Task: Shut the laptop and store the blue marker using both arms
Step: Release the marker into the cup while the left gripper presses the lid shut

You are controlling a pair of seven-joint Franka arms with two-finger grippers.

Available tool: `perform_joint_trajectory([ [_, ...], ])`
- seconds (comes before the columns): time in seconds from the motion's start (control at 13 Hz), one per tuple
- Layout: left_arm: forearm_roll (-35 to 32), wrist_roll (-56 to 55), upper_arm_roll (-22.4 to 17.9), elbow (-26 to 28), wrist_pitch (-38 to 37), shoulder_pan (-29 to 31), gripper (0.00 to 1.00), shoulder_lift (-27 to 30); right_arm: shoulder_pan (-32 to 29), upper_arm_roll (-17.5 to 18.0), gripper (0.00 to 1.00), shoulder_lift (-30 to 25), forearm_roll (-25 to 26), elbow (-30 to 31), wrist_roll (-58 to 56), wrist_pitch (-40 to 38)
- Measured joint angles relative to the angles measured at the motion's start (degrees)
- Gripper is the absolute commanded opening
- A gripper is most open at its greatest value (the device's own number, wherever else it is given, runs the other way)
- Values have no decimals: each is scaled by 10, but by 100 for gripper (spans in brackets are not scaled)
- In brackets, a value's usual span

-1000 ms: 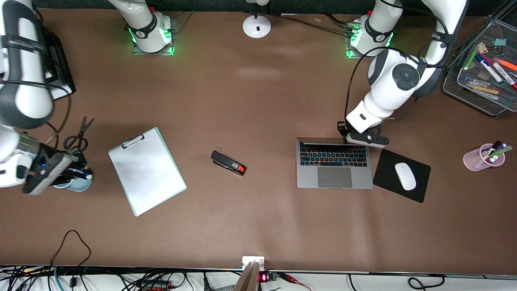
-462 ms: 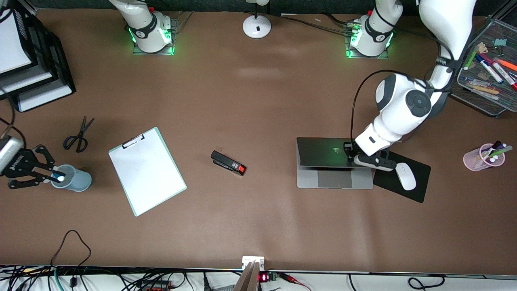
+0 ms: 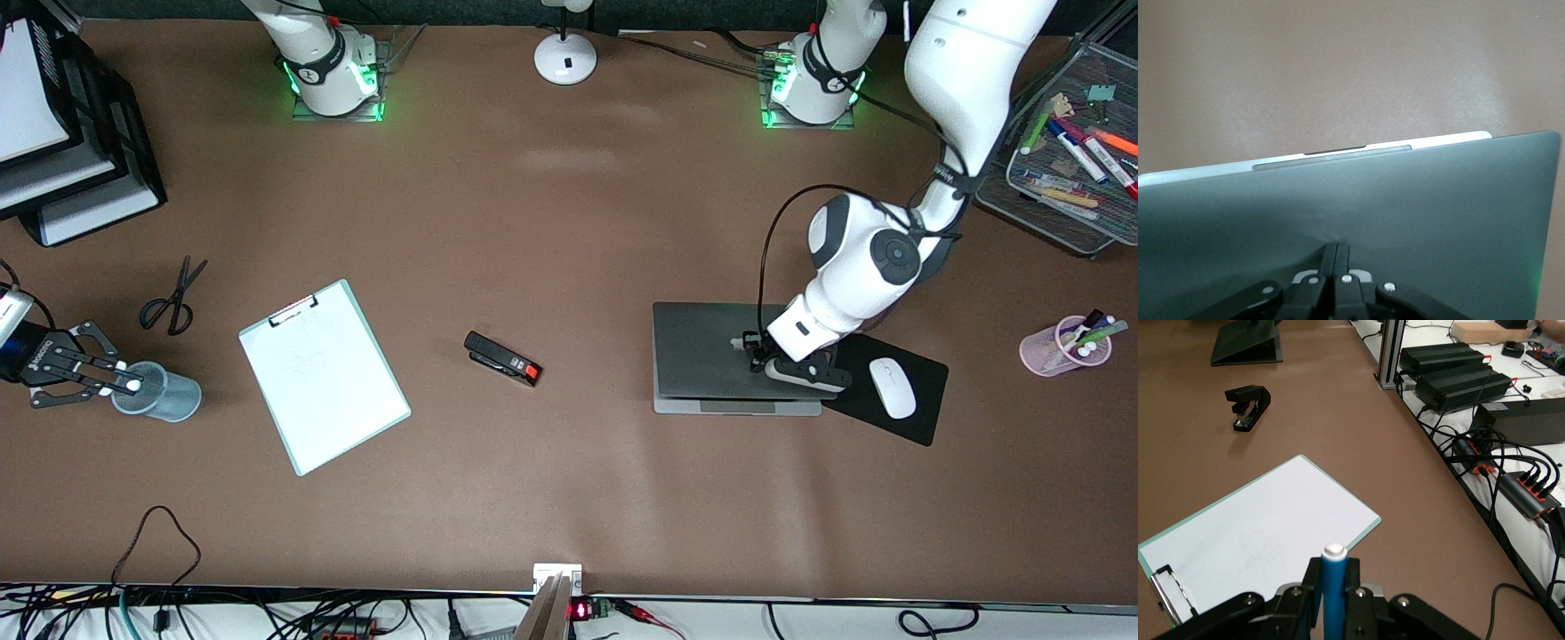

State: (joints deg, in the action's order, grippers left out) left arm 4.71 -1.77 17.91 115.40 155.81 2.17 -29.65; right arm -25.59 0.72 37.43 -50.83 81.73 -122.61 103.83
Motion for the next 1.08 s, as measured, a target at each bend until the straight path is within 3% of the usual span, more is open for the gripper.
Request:
perform_joint_trajectory([
  [0.38,0,0,1,-1,66,-6,2,-55,-28,0,0,28,-16,-8,-56,-28],
  [0.62,0,0,2,-2,71,-6,3,-56,-51,1,0,48,-34,-11,-87,-47],
  [0.69,0,0,2,-3,71,-6,3,-56,-57,1,5,57,-41,-16,-94,-54],
  [0.77,0,0,2,-3,71,-6,4,-56,-60,1,31,66,-45,-22,-97,-59],
  [0.85,0,0,2,-3,72,-5,8,-56,-63,1,99,75,-46,-30,-99,-63],
  [1.08,0,12,0,-15,66,-1,12,-50,-64,2,100,84,-48,-42,-84,-66],
])
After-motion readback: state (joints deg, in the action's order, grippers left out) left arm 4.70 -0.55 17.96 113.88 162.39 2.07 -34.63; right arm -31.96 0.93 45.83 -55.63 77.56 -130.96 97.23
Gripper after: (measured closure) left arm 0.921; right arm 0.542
